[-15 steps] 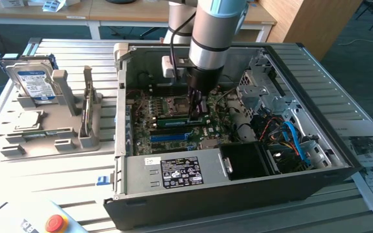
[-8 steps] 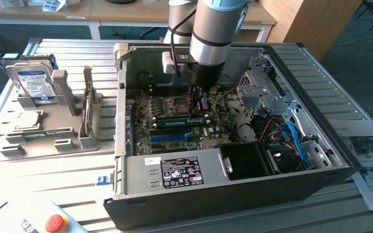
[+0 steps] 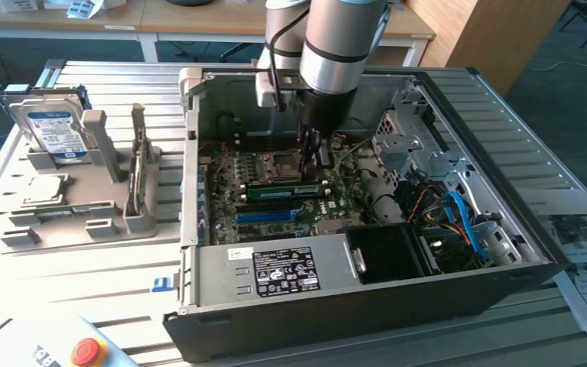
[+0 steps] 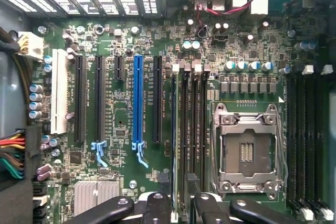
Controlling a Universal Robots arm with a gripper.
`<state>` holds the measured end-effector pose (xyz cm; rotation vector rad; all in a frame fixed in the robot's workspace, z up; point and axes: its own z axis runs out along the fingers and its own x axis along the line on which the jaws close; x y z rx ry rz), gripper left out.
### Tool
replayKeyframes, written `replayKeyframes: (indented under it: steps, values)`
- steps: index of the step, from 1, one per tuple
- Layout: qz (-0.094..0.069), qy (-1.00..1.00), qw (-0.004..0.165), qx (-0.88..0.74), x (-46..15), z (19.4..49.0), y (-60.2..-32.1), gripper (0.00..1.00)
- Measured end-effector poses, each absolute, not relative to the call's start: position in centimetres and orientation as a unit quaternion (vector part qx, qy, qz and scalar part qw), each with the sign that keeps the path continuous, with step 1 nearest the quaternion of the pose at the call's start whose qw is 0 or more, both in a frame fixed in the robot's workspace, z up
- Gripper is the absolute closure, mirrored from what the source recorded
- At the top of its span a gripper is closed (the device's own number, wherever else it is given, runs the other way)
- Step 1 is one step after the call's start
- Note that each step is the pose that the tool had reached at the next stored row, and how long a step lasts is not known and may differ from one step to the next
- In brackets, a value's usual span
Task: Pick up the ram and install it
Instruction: 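Insert the ram into the slot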
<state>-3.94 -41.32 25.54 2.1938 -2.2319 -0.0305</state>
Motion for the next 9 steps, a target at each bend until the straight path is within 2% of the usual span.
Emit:
replayKeyframes:
  steps: [9]
  values:
    - [-0.010, -0.713, 0.006, 0.701, -3.9, 26.7, -41.3, 0.75]
